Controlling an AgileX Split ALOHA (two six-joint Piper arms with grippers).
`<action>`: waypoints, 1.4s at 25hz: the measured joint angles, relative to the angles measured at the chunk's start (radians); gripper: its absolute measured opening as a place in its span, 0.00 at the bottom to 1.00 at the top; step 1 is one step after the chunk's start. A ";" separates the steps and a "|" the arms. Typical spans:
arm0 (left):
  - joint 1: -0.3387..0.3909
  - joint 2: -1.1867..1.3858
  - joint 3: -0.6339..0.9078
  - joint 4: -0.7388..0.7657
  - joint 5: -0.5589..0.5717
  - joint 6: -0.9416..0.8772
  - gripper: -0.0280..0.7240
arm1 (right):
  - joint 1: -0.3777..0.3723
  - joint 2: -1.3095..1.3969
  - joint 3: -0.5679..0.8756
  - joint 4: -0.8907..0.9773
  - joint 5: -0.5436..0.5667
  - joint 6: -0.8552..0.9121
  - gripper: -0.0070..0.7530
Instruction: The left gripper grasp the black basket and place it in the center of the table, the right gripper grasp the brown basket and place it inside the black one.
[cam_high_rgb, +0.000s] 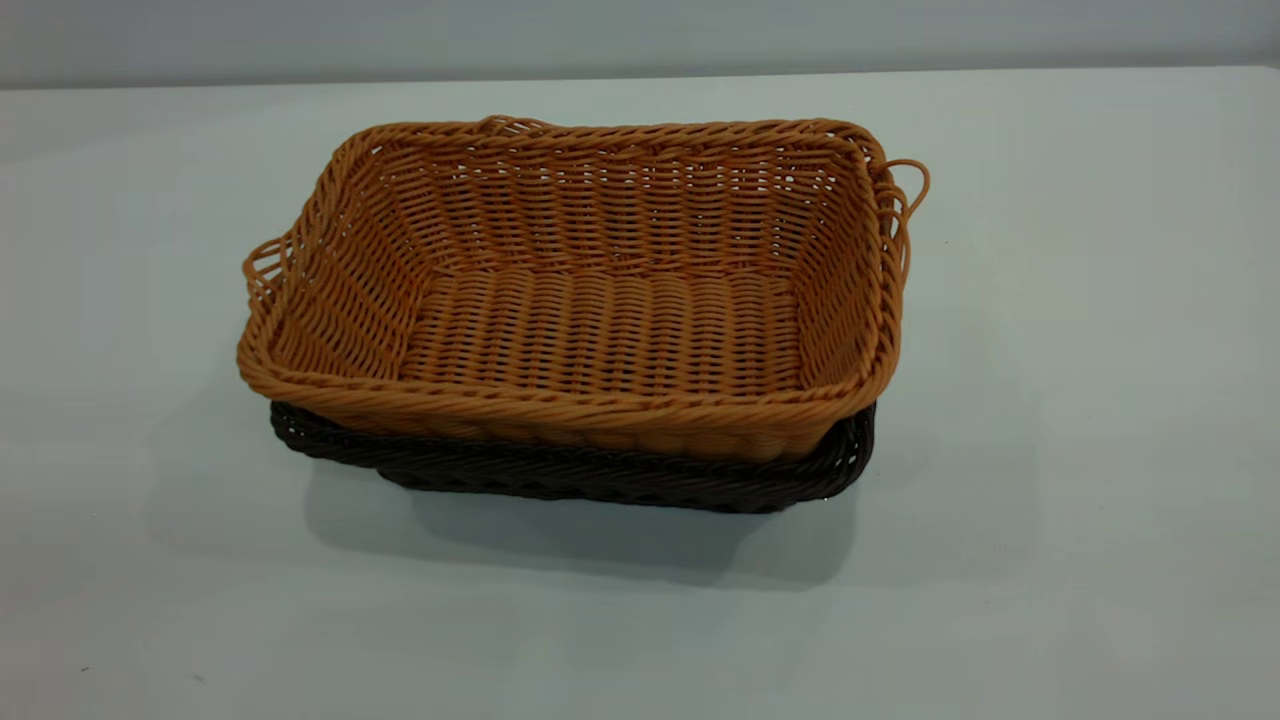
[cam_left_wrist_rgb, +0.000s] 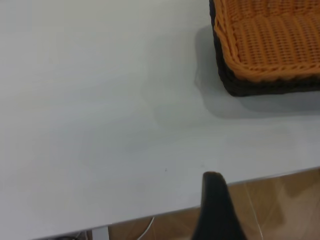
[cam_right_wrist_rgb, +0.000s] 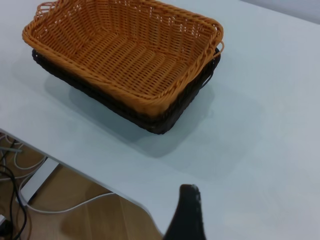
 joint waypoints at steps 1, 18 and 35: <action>0.000 -0.002 0.005 0.000 -0.001 0.000 0.63 | 0.000 0.000 0.000 0.000 0.000 0.000 0.77; 0.000 -0.002 0.039 0.002 -0.030 -0.002 0.63 | 0.000 0.000 0.000 0.016 0.000 0.000 0.77; 0.000 -0.061 0.039 0.003 -0.031 0.015 0.63 | 0.000 0.000 0.000 0.019 0.000 0.000 0.77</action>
